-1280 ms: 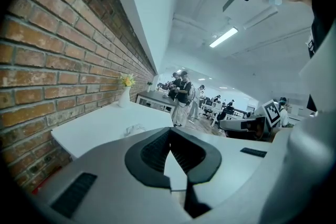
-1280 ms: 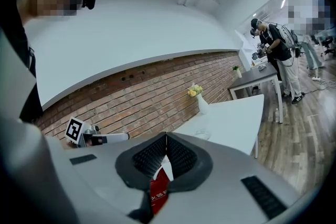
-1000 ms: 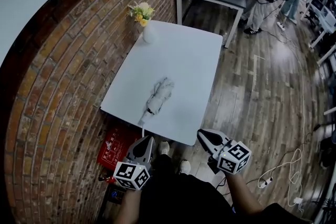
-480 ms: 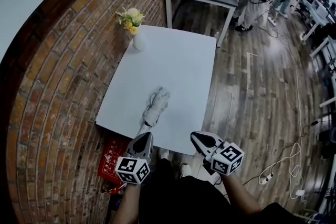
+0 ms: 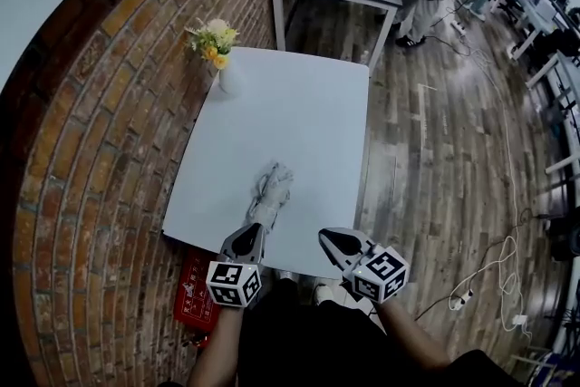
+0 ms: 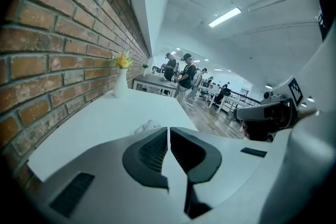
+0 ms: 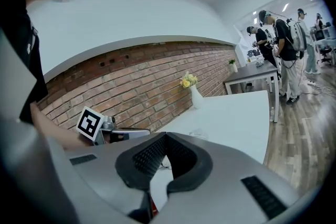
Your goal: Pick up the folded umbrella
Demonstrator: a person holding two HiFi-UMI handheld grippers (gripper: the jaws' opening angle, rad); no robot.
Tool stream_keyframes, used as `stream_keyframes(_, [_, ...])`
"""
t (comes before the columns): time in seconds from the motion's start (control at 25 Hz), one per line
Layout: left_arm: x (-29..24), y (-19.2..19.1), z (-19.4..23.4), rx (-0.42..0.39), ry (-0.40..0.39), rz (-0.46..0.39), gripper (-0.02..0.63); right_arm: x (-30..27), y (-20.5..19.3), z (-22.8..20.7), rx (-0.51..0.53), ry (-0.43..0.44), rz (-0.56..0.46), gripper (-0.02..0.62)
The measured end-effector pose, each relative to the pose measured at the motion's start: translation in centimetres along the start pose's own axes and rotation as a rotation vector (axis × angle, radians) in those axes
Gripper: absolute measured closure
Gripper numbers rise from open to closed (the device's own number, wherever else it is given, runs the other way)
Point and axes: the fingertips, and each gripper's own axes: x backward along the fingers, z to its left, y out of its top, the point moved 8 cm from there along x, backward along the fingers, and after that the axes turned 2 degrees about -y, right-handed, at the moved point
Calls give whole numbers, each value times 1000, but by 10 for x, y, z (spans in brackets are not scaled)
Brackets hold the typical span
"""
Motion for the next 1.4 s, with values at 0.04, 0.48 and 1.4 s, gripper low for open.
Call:
stream_keyframes(0.04, [-5, 0, 4, -8, -2, 14, 591, -4, -1, 0, -3, -6, 4, 574])
stream_keyframes(0.48, [-60, -9, 38, -44, -60, 147, 546, -36, -6, -8, -39, -61, 55, 574])
stream_keyframes(1.4, [-149, -35, 57, -129, -64, 411, 252, -46, -18, -23, -120, -190, 99, 574])
